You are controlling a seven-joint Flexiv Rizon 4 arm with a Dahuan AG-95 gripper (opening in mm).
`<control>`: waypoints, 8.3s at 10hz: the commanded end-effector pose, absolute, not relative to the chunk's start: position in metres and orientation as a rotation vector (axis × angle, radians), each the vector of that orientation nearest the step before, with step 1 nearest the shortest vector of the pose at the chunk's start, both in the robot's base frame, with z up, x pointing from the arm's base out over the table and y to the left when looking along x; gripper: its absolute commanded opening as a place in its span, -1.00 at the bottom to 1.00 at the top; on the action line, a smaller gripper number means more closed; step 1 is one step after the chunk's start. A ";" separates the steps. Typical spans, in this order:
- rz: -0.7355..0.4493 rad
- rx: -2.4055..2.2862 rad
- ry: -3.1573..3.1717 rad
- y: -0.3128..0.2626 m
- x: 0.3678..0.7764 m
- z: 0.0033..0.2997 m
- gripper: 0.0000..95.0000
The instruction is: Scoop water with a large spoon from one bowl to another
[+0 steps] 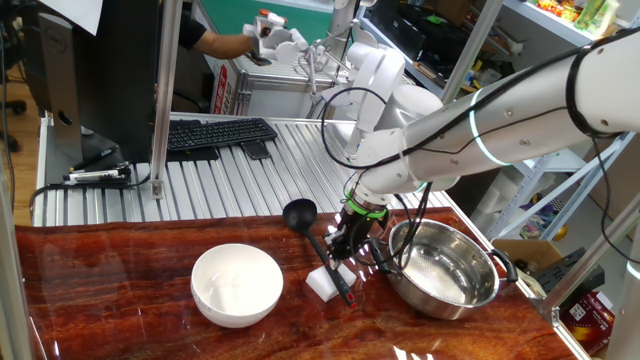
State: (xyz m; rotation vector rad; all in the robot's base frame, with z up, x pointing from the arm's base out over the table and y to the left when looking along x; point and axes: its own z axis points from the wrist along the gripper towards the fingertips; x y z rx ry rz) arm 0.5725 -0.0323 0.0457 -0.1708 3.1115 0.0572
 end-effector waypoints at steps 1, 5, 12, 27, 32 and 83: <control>0.071 -0.209 3.111 -0.032 0.571 0.046 -1.00; 0.065 -0.252 3.096 -0.032 0.571 0.046 -1.00; 0.067 -0.313 3.066 -0.032 0.571 0.046 -1.00; 0.020 -0.232 3.125 -0.032 0.571 0.046 -0.20; 0.027 -0.208 3.128 -0.031 0.572 0.045 -0.20; -0.075 -0.183 3.214 -0.022 0.586 0.011 -0.60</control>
